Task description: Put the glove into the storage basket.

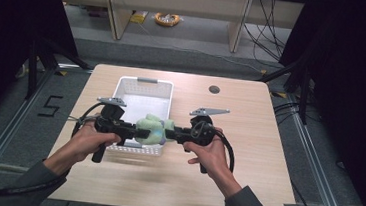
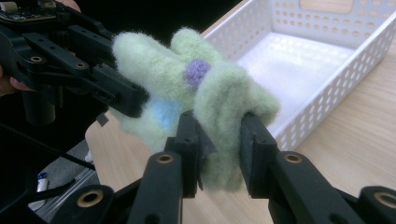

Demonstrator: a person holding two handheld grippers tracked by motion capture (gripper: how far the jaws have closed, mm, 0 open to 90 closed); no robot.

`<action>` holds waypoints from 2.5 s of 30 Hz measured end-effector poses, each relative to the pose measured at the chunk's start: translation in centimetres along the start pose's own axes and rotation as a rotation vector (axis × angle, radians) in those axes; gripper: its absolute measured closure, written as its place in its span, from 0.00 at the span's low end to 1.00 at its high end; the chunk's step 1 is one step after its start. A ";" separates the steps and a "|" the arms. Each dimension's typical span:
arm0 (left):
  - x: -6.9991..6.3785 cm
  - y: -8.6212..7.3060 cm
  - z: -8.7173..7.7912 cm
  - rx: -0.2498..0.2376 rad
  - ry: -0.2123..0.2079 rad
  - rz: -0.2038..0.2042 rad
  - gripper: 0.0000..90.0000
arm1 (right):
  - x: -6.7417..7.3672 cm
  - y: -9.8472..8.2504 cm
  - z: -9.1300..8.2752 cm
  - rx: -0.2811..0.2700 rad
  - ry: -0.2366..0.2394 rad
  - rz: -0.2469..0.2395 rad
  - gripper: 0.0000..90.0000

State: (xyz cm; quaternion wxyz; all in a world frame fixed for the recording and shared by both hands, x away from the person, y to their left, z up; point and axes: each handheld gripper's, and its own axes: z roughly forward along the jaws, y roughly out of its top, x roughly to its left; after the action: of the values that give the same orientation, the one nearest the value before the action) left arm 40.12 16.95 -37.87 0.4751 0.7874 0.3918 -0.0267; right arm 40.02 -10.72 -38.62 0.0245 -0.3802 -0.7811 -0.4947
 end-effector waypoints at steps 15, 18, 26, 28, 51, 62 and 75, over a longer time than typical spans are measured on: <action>4.9 0.4 -0.8 0.032 0.064 -0.087 0.76 | -0.5 2.2 5.4 0.057 -0.024 0.023 0.80; 6.0 0.1 -0.6 0.049 0.078 -0.113 0.76 | -0.8 2.3 6.6 0.068 -0.041 0.027 0.80; 8.4 -0.7 0.3 0.083 0.113 -0.159 0.75 | -1.5 2.3 9.7 0.120 -0.070 0.056 0.80; 8.7 -0.8 0.3 0.096 0.106 -0.159 0.75 | -1.6 2.3 10.0 0.125 -0.078 0.053 0.80; 10.9 -2.3 2.9 0.199 0.145 -0.174 0.75 | -1.6 1.9 13.8 0.303 -0.205 -0.006 0.79; 10.9 -2.5 3.4 0.237 0.156 -0.131 0.74 | -1.5 2.0 14.3 0.367 -0.231 -0.043 0.75; 11.1 -2.6 4.1 0.286 0.181 -0.116 0.64 | -1.3 1.9 14.7 0.413 -0.287 -0.133 0.61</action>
State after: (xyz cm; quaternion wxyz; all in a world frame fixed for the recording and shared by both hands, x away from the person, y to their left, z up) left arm 47.51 20.98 -46.63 0.3188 0.8222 0.4700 -0.0385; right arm 47.10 0.56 -45.22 -0.0420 -0.3811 -0.8843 -0.2665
